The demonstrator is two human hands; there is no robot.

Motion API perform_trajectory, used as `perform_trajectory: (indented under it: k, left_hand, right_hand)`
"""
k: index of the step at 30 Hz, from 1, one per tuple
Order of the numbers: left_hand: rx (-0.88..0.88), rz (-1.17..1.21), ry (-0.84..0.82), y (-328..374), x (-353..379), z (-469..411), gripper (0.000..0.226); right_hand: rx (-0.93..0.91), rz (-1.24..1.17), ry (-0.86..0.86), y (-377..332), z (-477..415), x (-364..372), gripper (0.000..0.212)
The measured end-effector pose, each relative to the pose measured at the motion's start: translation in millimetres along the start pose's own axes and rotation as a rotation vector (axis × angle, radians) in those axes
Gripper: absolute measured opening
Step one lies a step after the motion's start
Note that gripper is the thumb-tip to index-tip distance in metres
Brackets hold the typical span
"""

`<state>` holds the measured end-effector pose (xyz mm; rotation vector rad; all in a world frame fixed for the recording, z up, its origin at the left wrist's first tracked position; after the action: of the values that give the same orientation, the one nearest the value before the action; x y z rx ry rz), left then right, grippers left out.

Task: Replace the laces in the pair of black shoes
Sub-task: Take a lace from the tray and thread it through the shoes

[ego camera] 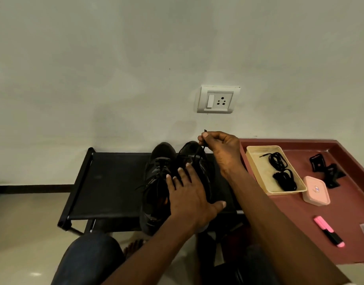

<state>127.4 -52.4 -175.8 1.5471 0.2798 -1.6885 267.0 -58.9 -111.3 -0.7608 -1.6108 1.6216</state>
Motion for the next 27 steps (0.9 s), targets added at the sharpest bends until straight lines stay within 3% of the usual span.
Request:
perform_trajectory:
  k: [6, 14, 21, 27]
  left_hand:
    - [0.117, -0.083, -0.068, 4, 20, 7, 0.121]
    - [0.071, -0.176, -0.142, 10, 12, -10, 0.109]
    - [0.095, -0.259, -0.171, 6, 13, -18, 0.112]
    - [0.101, -0.287, -0.184, 6, 9, -24, 0.115]
  right_hand:
    - [-0.019, 0.129, -0.045, -23, 2, 3, 0.009]
    - [-0.137, 0.228, -0.080, -43, 25, 6, 0.011]
    - [-0.305, 0.199, -0.065, -101, 54, 15, 0.019]
    - [-0.478, 0.126, -0.049, -198, 93, 22, 0.020]
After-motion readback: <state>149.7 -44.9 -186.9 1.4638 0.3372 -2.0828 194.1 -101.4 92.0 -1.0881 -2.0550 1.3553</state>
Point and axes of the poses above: each hand's wrist, its own z-axis away from the middle knuckle, its own x-axis out of the palm, y = z × x, the point moved 3 cm from there along -z, towards the middle knuckle, and after that the axes turned 1 degree about -y, right-handed, at the moved point
